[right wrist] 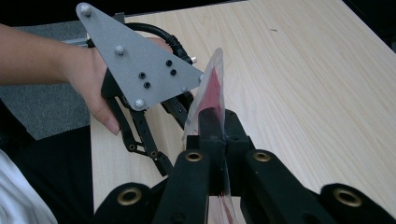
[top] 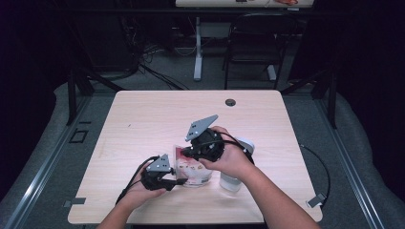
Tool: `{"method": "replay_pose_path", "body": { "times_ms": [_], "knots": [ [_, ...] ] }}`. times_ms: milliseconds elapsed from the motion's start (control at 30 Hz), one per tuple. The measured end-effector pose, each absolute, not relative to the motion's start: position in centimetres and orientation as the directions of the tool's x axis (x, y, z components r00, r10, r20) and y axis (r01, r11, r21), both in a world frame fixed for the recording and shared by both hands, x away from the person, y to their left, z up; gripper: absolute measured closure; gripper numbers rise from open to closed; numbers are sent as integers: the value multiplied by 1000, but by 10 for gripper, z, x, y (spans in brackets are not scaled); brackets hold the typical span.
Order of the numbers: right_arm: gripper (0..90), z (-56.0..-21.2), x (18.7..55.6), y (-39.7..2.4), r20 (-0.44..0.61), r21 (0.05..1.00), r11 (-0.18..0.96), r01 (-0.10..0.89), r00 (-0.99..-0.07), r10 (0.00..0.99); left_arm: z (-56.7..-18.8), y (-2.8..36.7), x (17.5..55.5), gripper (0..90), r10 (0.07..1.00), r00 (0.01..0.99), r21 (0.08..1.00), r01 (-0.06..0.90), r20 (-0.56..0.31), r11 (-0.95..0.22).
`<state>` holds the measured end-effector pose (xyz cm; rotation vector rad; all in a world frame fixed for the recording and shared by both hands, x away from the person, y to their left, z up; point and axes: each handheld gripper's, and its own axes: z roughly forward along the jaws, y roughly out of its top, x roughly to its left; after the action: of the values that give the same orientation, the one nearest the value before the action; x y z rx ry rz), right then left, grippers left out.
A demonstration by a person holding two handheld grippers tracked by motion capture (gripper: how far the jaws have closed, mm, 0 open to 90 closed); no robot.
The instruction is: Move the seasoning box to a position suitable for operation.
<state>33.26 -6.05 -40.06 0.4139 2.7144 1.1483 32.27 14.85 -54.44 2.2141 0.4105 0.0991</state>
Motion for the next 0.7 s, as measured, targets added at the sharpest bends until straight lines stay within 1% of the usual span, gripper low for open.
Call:
{"method": "replay_pose_path", "body": {
  "times_ms": [267, 700],
  "knots": [
    [900, -398, 332, -65, -55, 729, 661, 180, -946, 319, -536, 154, 320, 638, 336, 941, 762, 247, -41, -598],
    [900, -394, 331, -79, -52, 745, 640, 190, -939, 339, -524, 157, 318, 655, 327, 944, 764, 239, -38, -600]
  ]
}}
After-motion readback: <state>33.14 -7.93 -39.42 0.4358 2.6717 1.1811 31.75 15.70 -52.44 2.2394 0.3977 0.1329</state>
